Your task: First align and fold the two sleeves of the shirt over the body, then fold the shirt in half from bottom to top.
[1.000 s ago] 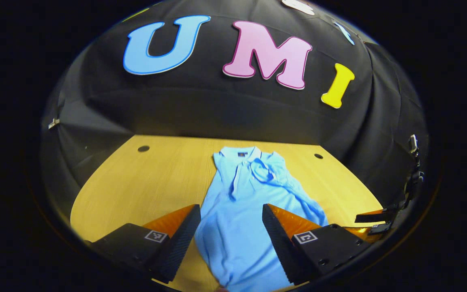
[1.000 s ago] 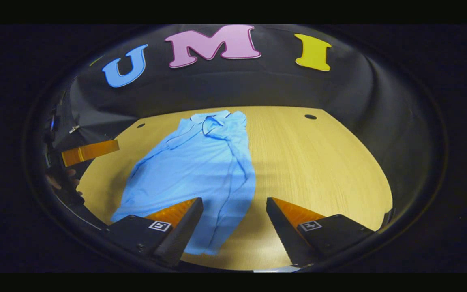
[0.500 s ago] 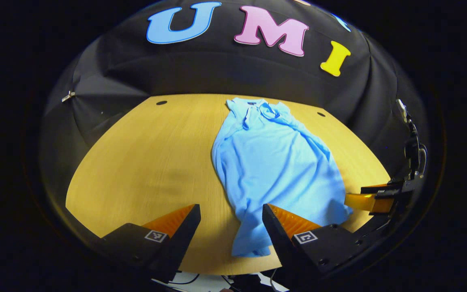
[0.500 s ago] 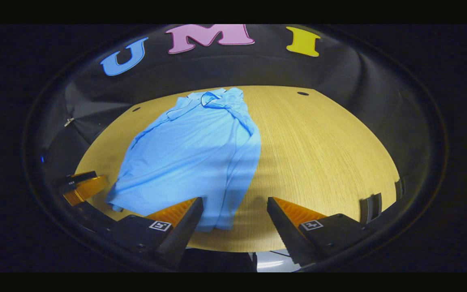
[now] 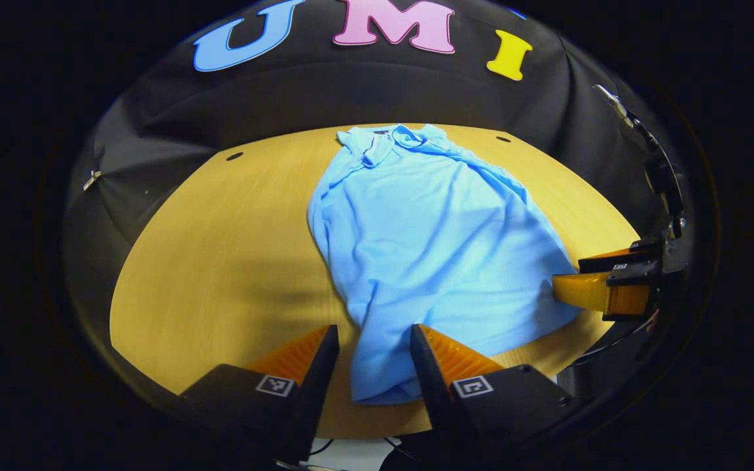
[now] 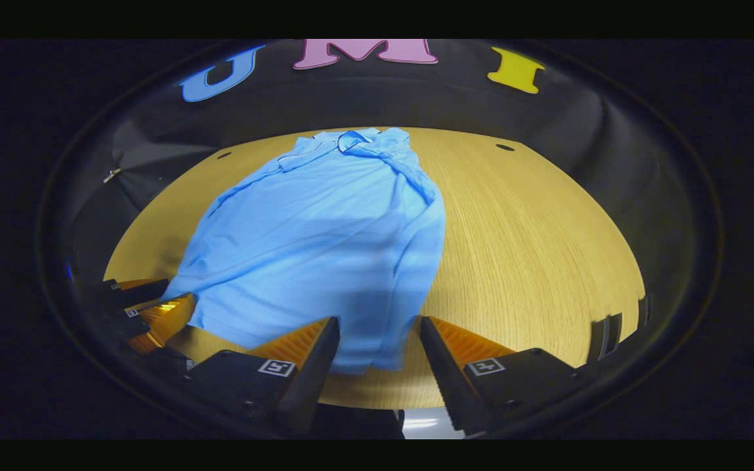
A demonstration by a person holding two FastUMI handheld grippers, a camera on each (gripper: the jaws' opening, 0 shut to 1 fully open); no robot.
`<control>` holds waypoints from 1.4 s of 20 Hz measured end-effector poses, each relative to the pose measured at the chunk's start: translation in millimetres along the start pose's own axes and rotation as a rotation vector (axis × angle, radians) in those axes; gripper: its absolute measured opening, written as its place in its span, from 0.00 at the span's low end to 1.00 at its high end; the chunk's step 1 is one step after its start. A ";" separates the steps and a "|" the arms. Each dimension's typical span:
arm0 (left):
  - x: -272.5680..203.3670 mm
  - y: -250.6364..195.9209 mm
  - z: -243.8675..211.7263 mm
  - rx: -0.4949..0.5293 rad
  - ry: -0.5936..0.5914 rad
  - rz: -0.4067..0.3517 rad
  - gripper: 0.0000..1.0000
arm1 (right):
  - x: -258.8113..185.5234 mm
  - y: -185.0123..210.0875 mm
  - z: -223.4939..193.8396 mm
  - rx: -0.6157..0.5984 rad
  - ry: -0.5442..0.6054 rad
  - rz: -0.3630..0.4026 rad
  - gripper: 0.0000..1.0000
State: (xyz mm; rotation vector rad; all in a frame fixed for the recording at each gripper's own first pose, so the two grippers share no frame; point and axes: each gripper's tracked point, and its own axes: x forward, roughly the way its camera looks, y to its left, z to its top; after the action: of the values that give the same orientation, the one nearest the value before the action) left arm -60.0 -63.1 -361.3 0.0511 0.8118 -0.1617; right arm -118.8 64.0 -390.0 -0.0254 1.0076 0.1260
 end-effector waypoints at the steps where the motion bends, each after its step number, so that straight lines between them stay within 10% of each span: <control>1: 0.2 -2.8 0.5 -0.008 0.008 -0.005 0.69 | 1.2 0.8 -0.1 0.002 0.003 0.008 0.71; 3: 1.1 -7.4 2.3 -0.017 0.018 -0.012 0.46 | 1.5 0.4 1.8 0.032 0.008 0.013 0.26; 5: 1.7 -12.6 3.5 -0.027 0.027 -0.028 0.27 | 3.1 1.9 3.3 0.038 0.012 0.029 0.29; 6: 2.6 -13.2 5.0 -0.035 0.030 -0.029 0.15 | -1.4 0.3 5.1 0.062 0.013 0.025 0.07; 18: -14.1 -15.6 34.9 -0.090 0.038 -0.045 0.06 | 0.2 -0.8 12.8 0.088 0.037 0.098 0.07; 28: -32.3 2.0 141.9 -0.072 -0.102 -0.012 0.06 | -19.6 9.8 138.4 0.003 -0.156 0.147 0.02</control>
State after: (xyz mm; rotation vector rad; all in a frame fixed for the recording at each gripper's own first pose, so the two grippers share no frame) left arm 20.3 -72.4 -240.3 -0.0293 0.7155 -0.1453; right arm -13.8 82.9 -299.1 0.0602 0.8532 0.2570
